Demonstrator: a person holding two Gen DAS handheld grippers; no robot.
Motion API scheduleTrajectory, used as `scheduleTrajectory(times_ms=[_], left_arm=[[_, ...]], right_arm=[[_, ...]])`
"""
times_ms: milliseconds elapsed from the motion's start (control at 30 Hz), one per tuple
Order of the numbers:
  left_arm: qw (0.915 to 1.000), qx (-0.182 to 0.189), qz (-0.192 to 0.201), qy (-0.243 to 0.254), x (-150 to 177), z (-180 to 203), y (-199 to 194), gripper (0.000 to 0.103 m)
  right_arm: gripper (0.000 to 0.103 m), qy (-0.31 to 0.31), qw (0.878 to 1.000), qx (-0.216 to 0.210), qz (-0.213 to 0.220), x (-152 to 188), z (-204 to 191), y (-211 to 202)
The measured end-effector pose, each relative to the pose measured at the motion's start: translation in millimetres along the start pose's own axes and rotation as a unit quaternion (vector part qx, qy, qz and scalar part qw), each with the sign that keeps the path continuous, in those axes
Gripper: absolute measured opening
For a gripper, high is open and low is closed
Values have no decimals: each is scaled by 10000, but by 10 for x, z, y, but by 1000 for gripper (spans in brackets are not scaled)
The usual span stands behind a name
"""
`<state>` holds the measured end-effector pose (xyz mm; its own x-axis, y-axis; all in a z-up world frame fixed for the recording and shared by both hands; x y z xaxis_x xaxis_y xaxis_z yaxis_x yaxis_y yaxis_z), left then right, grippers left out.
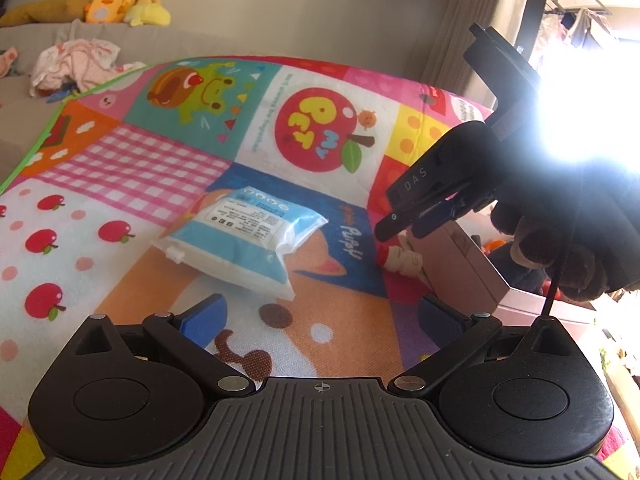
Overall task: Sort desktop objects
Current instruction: 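Grasp the white red-capped bottle toy beside the box with the right tool, then set the white bottle on the mat before the box, open the right tool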
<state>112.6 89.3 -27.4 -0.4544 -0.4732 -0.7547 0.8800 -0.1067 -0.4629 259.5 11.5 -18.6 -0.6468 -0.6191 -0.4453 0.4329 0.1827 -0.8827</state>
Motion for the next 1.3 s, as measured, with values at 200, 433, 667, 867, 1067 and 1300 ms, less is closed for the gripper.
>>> scheduleTrajectory(times_ms=[200, 433, 667, 867, 1067, 1300], left_arm=[[9999, 108, -74, -111, 2, -11, 3, 103], [9977, 609, -231, -165, 43, 90, -22, 103], [9956, 877, -316, 135, 124, 238, -39, 103], [9957, 865, -311, 59, 113, 219, -27, 103], [9975, 638, -233, 196, 122, 242, -19, 103], [9959, 289, -413, 749, 322, 521, -93, 103]], right_arm=[[60, -679, 9972, 284, -126, 67, -229, 148], [25, -908, 9957, 132, -155, 184, -322, 41], [25, -90, 9956, -428, 825, 491, -228, -781], [25, 1236, 9842, -369, 1212, 1392, 201, -1248], [25, 1975, 9647, 756, 1568, 2263, 520, -1232], [25, 1941, 9559, 807, 2049, 2442, 427, -998]])
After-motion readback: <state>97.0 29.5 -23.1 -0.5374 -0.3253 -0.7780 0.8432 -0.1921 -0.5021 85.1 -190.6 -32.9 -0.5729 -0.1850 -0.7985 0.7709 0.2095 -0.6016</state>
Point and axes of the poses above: each gripper's, at about its wrist camera, not at the fingertips, and y roughly the way its jaws point, z to its right, x to its underside, the point moved 10 cm from there along y, roughly the way its jaws point, and after that the axes turned 10 degrees about -y, right-handed, at the moved point
